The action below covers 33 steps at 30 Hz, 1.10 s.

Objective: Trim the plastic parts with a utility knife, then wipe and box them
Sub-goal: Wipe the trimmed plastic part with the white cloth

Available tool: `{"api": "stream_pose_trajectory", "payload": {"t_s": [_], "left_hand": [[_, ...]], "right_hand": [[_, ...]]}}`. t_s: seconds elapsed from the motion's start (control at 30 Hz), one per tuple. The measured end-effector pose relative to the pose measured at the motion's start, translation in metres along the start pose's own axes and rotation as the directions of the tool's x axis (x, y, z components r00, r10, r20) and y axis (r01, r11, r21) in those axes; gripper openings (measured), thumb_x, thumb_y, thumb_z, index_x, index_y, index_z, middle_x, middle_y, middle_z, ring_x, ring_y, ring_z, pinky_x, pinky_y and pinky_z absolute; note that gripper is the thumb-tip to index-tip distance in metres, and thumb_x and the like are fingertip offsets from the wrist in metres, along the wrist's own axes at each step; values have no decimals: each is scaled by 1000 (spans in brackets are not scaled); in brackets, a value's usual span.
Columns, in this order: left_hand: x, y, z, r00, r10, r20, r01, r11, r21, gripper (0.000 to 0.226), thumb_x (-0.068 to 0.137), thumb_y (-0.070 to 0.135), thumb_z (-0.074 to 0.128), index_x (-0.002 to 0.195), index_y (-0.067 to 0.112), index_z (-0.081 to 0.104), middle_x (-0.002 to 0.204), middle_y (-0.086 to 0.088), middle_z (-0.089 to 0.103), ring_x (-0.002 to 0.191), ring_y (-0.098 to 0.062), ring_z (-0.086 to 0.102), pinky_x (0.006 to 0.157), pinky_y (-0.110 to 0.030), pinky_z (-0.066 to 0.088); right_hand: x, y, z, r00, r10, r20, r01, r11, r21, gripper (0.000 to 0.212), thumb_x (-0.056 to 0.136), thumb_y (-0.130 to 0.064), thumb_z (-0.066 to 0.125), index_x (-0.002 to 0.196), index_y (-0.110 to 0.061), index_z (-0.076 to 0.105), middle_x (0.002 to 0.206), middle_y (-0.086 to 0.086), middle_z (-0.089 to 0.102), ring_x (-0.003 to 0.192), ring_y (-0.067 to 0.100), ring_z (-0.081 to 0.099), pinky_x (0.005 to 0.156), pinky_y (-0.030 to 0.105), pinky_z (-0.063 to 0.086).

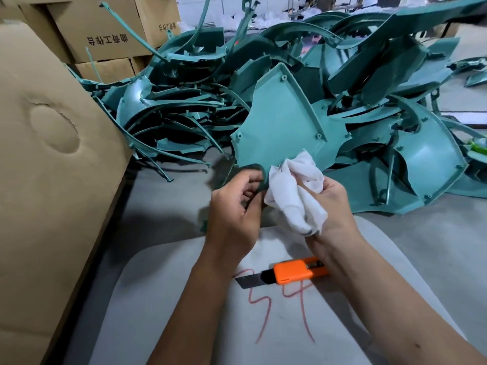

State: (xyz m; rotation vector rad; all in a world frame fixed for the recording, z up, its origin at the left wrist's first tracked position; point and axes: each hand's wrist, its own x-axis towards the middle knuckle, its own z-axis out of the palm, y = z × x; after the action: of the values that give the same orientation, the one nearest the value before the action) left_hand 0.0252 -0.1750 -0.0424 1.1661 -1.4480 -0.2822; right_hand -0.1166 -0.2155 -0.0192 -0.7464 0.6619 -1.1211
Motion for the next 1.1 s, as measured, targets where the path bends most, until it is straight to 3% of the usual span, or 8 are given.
{"api": "stream_pose_trajectory", "payload": {"t_s": [0.33, 0.5, 0.63, 0.77, 0.83, 0.9, 0.97, 1.1], "left_hand": [[-2, 5, 1, 989, -110, 102, 118, 991, -71, 17, 92, 10, 63, 108, 13, 66, 84, 3, 64, 65, -17, 66, 61, -38, 59], [-1, 5, -3, 999, -14, -45, 14, 1000, 11, 21, 92, 3, 60, 107, 17, 66, 88, 16, 66, 82, -6, 68, 75, -21, 54], [0, 6, -6, 997, -21, -73, 25, 998, 49, 23, 91, 1, 57, 110, 8, 69, 93, 11, 70, 90, 0, 69, 80, -17, 52], [4, 10, -7, 995, -93, -22, 93, 996, 16, 26, 91, 4, 62, 116, 7, 68, 96, 10, 68, 86, 1, 68, 80, -19, 55], [5, 9, -11, 981, -192, 13, 193, 980, -51, 30, 93, -3, 68, 120, 8, 65, 91, 5, 69, 68, -2, 68, 65, -18, 56], [2, 7, -14, 963, -261, 64, 265, 961, -81, 36, 93, -9, 67, 128, 1, 64, 90, -1, 72, 58, -4, 67, 56, -16, 53], [0, 10, -14, 956, -274, 106, 283, 955, -91, 37, 93, -10, 65, 130, -6, 63, 92, -5, 75, 58, -3, 66, 56, -15, 52], [3, 8, -24, 961, -273, 51, 277, 958, -79, 37, 93, -9, 65, 130, -2, 64, 87, -1, 74, 55, -1, 62, 55, -15, 50]], "right_hand": [[13, -20, -19, 981, -194, -2, 193, 976, 105, 30, 88, 4, 28, 71, -13, 46, 64, 10, 38, 54, 19, 38, 49, 22, 34], [4, 12, 2, 998, -1, 57, -10, 982, 186, 48, 99, -2, 49, 57, -15, 68, 57, 0, 60, 50, 17, 57, 45, 19, 47], [2, 19, 4, 976, 127, 177, -177, 936, 305, 33, 104, -3, 48, 78, -5, 68, 75, 12, 65, 64, 20, 67, 60, 27, 58], [10, 12, 0, 998, 50, 30, -55, 977, 206, 44, 89, 6, 53, 53, -13, 71, 56, 4, 63, 45, 13, 61, 44, 17, 49], [13, 1, -1, 997, -14, 73, -1, 980, 200, 20, 80, 1, 59, 64, -11, 54, 56, 5, 49, 40, 13, 49, 42, 15, 34], [19, -11, -10, 983, -108, 150, 97, 992, 77, 32, 62, -4, 60, 73, -15, 32, 58, 7, 37, 44, 13, 38, 45, 22, 24], [26, -18, -23, 969, -181, 169, 183, 983, 4, 6, 71, -10, 45, 73, -12, 40, 60, 12, 40, 51, 16, 41, 50, 23, 31], [33, -19, -50, 933, -355, -57, 327, 905, -272, 18, 90, -15, 63, 76, -7, 55, 79, 15, 54, 69, 19, 52, 63, 30, 44]]}}
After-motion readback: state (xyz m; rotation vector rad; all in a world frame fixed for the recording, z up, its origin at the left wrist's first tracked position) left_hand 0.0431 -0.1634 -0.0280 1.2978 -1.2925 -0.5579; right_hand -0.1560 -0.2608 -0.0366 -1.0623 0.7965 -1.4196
